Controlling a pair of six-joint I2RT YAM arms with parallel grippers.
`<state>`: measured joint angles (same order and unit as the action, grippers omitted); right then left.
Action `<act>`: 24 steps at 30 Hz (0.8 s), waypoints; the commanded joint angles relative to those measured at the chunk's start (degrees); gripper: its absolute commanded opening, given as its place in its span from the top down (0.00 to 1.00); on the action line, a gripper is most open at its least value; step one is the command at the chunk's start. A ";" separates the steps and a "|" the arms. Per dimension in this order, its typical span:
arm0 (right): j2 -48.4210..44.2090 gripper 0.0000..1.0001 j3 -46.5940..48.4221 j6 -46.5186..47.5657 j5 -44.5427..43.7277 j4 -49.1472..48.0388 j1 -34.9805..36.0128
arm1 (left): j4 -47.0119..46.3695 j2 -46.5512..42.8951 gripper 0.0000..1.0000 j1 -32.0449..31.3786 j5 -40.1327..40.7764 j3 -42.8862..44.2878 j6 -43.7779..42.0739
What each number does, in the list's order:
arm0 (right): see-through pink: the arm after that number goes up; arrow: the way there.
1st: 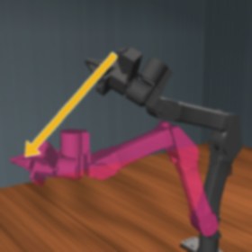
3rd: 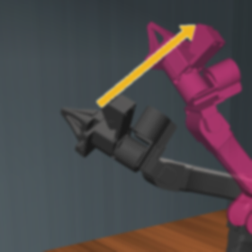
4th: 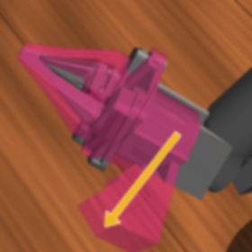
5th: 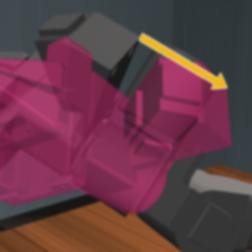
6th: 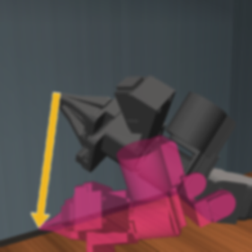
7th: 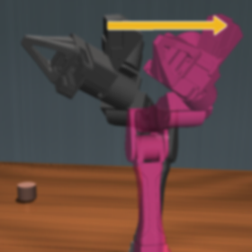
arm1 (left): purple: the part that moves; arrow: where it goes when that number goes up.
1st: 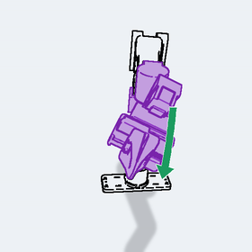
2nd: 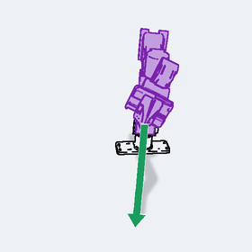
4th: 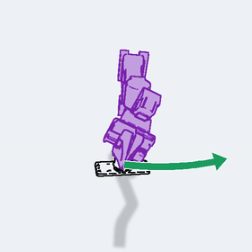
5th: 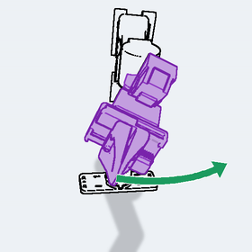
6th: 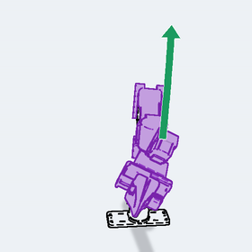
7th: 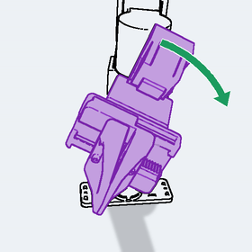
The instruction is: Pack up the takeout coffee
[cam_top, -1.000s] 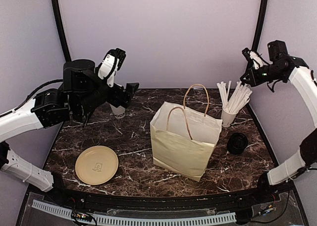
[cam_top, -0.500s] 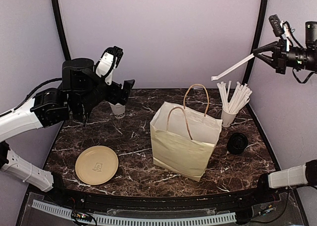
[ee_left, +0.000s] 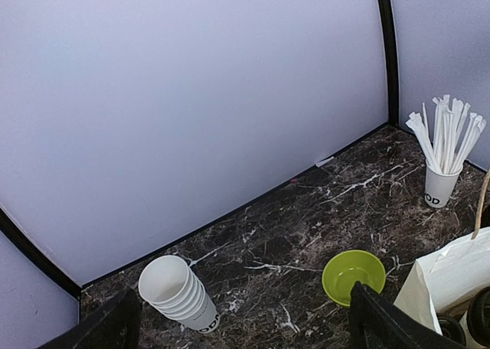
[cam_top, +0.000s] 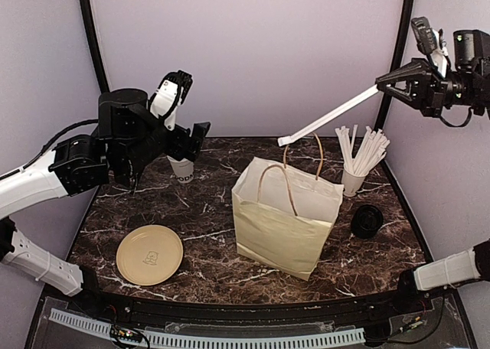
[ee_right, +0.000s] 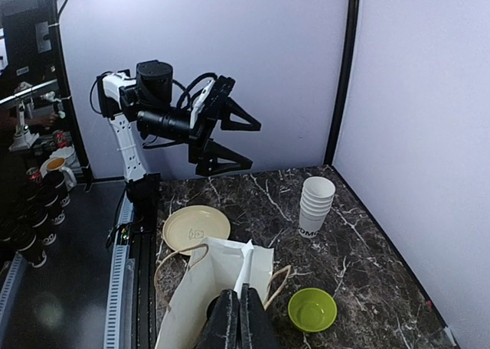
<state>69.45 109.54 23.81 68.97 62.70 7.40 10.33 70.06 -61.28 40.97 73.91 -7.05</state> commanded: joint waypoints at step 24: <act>2.76 1.00 -22.36 -1.78 -26.94 -16.77 28.60 | 0.18 1.92 0.03 0.02 1.54 -0.46 -1.44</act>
<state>73.71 89.10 25.63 44.80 56.05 34.22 10.35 72.27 -61.28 41.67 73.78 -8.60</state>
